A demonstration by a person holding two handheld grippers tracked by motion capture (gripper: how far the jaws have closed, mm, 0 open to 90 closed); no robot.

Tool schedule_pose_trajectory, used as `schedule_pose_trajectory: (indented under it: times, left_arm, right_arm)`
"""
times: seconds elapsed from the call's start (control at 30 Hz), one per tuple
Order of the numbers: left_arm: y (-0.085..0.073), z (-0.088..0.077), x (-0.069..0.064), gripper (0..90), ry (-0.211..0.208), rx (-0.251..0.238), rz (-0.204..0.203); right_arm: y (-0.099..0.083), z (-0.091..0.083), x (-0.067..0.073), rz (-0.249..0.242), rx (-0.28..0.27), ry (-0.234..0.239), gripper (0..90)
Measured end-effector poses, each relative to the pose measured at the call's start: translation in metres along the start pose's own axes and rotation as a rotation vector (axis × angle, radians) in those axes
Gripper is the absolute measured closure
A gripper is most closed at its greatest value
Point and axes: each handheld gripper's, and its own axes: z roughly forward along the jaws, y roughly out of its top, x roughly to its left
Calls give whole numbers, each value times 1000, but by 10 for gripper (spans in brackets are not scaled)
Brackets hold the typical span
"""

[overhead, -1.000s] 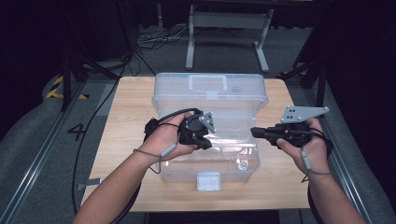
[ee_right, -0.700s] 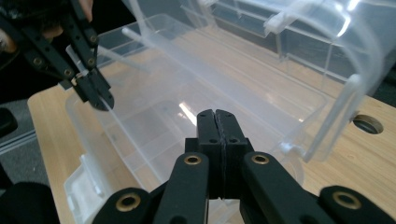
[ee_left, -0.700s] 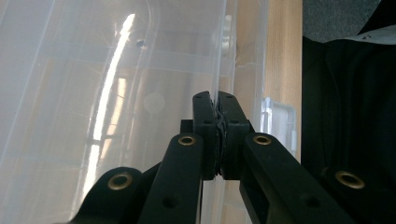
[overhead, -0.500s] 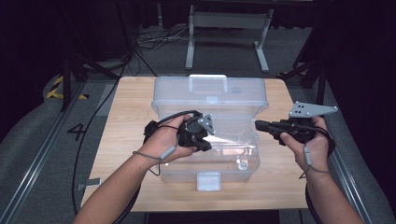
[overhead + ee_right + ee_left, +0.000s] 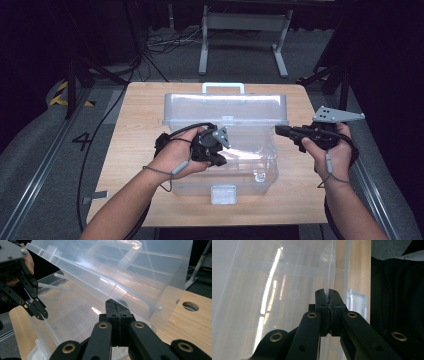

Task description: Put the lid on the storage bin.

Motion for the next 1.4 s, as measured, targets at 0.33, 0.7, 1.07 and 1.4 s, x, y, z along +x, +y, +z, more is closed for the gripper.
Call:
schedule_pose_trajectory:
  times: [0.33,0.7,1.07,1.4]
  left_arm:
    - [-1,-1,0,859,9,-8,-13]
    - [-19,-24,1,835,18,-65,-58]
    - [-54,-57,1,834,66,-149,-162]
    - [-79,-75,9,855,108,-176,-268]
  right_arm:
    - [-1,0,0,8,-13,-7,900]
    - [0,0,0,7,-7,-10,900]
    - [0,0,-1,7,-9,0,900]
    - [1,1,-1,9,-2,-4,900]
